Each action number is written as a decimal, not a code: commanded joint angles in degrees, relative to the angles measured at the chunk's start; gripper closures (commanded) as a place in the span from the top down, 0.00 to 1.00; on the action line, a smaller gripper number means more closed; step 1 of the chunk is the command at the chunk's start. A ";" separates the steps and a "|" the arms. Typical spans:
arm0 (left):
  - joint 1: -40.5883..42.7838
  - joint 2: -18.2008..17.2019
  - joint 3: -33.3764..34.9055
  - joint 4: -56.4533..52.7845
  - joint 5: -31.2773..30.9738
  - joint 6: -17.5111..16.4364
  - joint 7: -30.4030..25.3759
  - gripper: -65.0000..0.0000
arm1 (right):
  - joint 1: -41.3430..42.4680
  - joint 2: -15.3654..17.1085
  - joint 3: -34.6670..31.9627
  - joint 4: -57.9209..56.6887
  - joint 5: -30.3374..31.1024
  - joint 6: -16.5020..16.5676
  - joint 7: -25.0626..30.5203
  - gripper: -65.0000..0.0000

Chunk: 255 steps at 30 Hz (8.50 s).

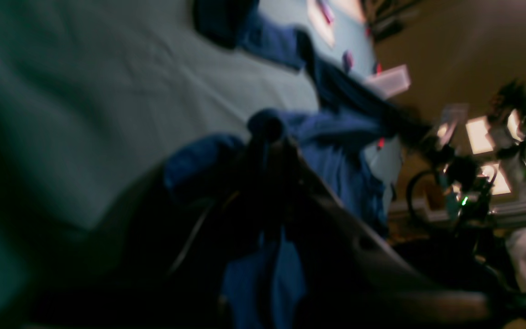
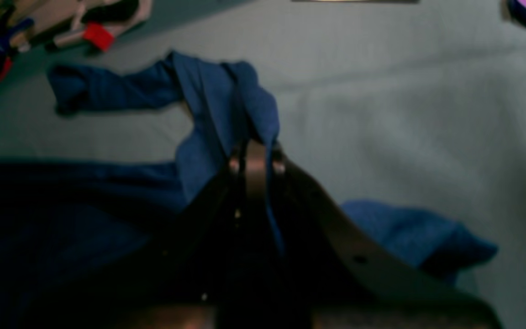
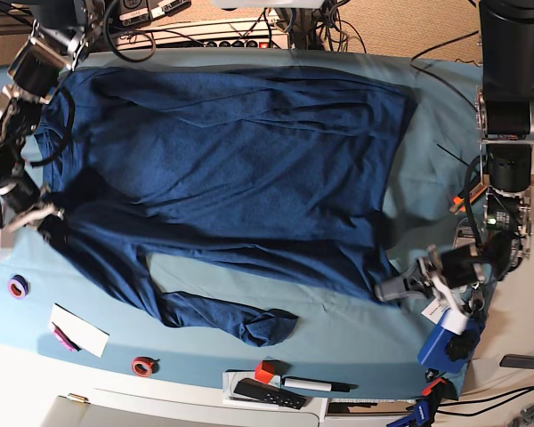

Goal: Layout the t-shirt on the table in an organized manner, then fold the t-shirt properly

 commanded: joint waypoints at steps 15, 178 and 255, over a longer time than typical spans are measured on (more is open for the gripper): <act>3.54 -0.94 -6.43 1.66 -1.91 -0.49 3.89 0.00 | -6.12 1.46 10.10 1.25 1.46 0.30 0.22 0.00; 9.01 -5.57 -6.45 5.49 -1.91 -0.49 1.22 0.42 | 3.65 1.11 -11.37 1.25 -38.38 -15.52 30.80 0.32; 8.24 -5.99 -15.28 5.49 -1.91 -0.49 4.24 0.41 | 3.63 -4.90 -15.54 1.22 -41.13 -20.00 32.87 0.32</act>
